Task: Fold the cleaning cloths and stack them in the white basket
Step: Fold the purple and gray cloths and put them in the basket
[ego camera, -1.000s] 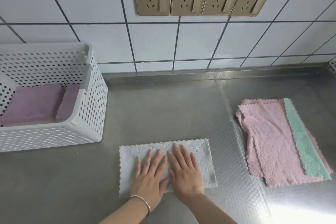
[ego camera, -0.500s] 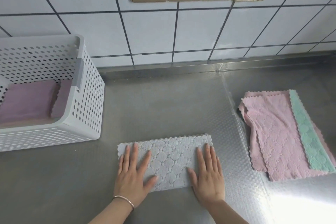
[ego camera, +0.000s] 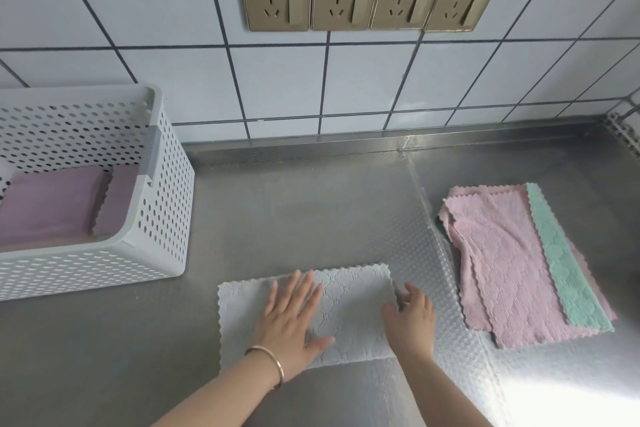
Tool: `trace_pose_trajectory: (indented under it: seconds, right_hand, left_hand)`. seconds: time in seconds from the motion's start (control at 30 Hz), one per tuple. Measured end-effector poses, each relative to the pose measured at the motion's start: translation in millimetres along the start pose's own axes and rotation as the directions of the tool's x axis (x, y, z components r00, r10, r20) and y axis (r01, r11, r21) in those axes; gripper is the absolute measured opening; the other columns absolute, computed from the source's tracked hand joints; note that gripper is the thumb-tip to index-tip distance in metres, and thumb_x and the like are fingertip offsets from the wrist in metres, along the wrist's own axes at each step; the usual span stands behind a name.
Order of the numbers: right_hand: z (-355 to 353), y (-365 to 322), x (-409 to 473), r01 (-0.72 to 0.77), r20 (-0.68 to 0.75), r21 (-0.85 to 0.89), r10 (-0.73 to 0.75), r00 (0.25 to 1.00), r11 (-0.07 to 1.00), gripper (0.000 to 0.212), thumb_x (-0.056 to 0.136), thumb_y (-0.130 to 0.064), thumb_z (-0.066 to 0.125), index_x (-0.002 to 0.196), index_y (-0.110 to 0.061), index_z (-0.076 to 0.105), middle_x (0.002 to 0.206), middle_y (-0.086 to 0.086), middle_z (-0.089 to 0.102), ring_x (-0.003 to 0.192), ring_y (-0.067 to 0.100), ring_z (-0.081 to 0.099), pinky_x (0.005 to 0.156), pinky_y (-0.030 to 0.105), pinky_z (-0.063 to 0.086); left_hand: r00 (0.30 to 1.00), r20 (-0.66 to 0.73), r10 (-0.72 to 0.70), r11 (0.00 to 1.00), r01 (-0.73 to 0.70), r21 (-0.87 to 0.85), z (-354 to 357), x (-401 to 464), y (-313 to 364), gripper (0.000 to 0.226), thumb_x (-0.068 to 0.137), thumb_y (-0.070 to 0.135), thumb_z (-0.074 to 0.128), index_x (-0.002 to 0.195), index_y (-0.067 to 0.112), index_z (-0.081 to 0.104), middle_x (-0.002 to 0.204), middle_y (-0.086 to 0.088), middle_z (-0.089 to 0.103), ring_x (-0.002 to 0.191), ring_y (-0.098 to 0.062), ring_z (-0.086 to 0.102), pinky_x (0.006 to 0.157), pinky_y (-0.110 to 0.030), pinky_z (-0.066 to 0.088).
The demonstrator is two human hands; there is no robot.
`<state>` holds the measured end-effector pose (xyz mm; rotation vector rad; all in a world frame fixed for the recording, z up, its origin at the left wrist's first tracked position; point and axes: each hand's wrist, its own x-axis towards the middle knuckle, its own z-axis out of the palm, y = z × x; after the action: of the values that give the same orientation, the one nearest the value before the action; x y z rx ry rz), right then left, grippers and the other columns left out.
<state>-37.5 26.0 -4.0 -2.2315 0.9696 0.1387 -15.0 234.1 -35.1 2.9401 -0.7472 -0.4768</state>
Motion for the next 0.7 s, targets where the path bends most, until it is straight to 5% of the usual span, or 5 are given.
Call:
trace_pose_trajectory:
  seconds: [0.13,0.23,0.3,0.4,0.7]
  right_hand:
    - [-6.7,-10.2,3.7,-0.095,0.139,-0.016,0.096,0.986,0.995,0.049,0.082,-0.019,0.053,0.130,-0.014,0.043,0.121,0.000,0.047,0.107,0.017,0.045,0.089,0.032,0.039]
    - [-13.4,-14.9,7.9,-0.123,0.203,-0.217,0.168,0.965,0.968,0.036,0.082,-0.029,0.049,0.118,-0.023,0.047,0.115,-0.003,0.054,0.112,0.020,0.045,0.086,0.032,0.036]
    - [-19.0,-15.6,11.3,-0.117,0.249,-0.328,0.205,0.947,0.938,0.019,0.081,-0.033,0.046,0.098,-0.025,0.050,0.098,-0.003,0.057,0.104,0.021,0.049,0.080,0.031,0.037]
    - [-23.4,-19.3,10.1,-0.130,0.353,-0.288,0.232,0.906,0.949,0.014,0.080,-0.028,0.048,0.073,-0.016,0.050,0.071,-0.003,0.050,0.069,0.016,0.049,0.060,0.025,0.034]
    - [-34.3,-33.3,-21.4,0.055,0.426,-0.214,0.042,0.904,0.975,0.007,0.082,-0.016,0.046,0.076,-0.017,0.043,0.072,-0.003,0.046,0.060,0.009,0.041,0.050,0.022,0.030]
  left_hand:
    - [0.996,0.070,0.061,0.998,-0.062,0.002,5.2,13.8,-0.9,0.085,0.075,0.073,0.036,0.139,0.016,0.037,0.148,-0.008,0.035,0.140,-0.026,0.016,0.105,-0.047,0.018]
    - [0.992,0.107,0.068,0.997,-0.065,-0.035,2.9,16.7,-0.6,0.089,0.072,0.074,0.038,0.140,0.017,0.035,0.148,-0.008,0.034,0.140,-0.025,0.014,0.107,-0.046,0.015]
    - [0.993,0.113,0.043,0.999,-0.039,-0.037,-4.4,16.9,4.2,0.091,0.074,0.073,0.032,0.145,0.017,0.023,0.154,-0.010,0.018,0.142,-0.024,0.000,0.110,-0.045,0.005]
    - [0.992,0.108,0.064,0.998,-0.066,0.019,-7.2,15.0,7.1,0.088,0.074,0.071,0.012,0.139,0.023,-0.024,0.146,-0.002,-0.036,0.134,-0.020,-0.038,0.106,-0.043,-0.024]
    - [0.980,0.189,0.068,0.998,-0.068,-0.007,-9.0,14.9,-1.3,0.083,0.072,0.080,-0.007,0.134,0.032,-0.033,0.145,0.003,-0.042,0.126,-0.012,-0.047,0.106,-0.041,-0.025]
